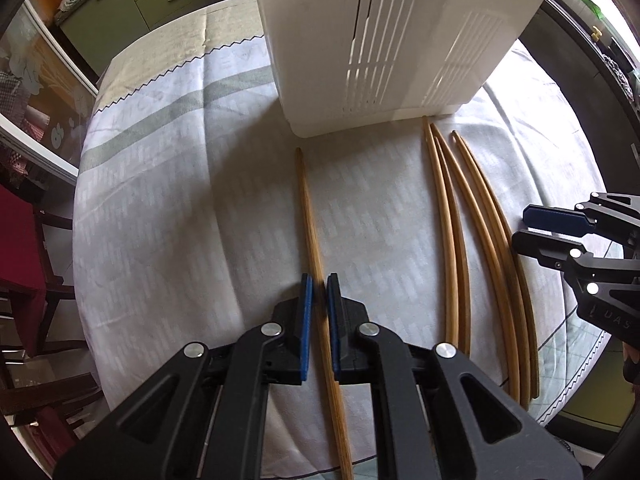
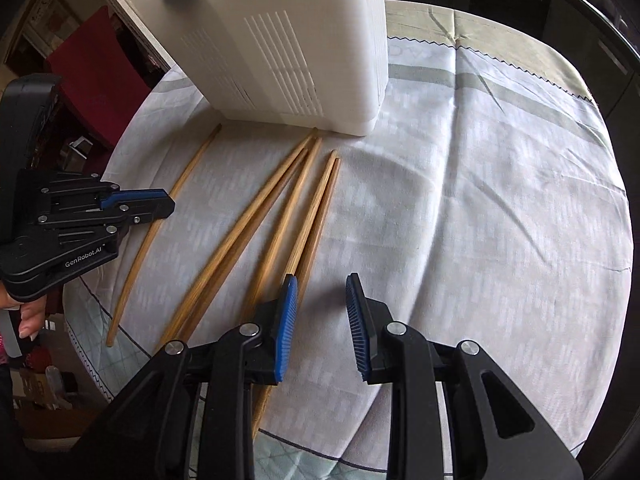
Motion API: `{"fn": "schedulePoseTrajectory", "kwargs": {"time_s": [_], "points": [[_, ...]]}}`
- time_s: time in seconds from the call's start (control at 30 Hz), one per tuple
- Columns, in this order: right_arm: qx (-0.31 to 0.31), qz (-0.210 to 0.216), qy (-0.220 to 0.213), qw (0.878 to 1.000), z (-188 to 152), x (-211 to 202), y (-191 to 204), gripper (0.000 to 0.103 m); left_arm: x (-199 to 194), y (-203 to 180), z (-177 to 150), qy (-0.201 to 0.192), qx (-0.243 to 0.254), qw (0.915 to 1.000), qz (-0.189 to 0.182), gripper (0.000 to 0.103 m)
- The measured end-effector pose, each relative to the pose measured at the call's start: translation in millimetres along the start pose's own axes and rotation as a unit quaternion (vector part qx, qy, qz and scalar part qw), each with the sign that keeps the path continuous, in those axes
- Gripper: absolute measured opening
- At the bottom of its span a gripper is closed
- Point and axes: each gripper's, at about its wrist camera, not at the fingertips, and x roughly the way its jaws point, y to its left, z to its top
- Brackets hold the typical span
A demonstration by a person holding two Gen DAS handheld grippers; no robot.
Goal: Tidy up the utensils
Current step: 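Grasp another wooden chopstick with the left tool while the right tool grasps one too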
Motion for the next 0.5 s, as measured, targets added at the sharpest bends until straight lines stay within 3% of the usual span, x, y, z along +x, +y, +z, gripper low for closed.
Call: {"fn": "schedulePoseTrajectory", "kwargs": {"time_s": [0.23,0.3,0.5], "points": [[-0.036,-0.049,0.018,0.998,2.3,8.7,21.2,0.025,-4.7,-3.0,-4.2,-0.007,0.007,1.0,-0.001,0.008],[-0.037,-0.062,0.022,0.997,4.0,11.5,20.2,0.017,-4.1,-3.0,-4.5,-0.007,0.007,1.0,-0.001,0.008],[-0.053,-0.075,0.024,0.995,17.2,20.5,36.3,0.026,0.0,-6.1,11.5,0.008,-0.003,0.9999,0.006,0.016]]}}
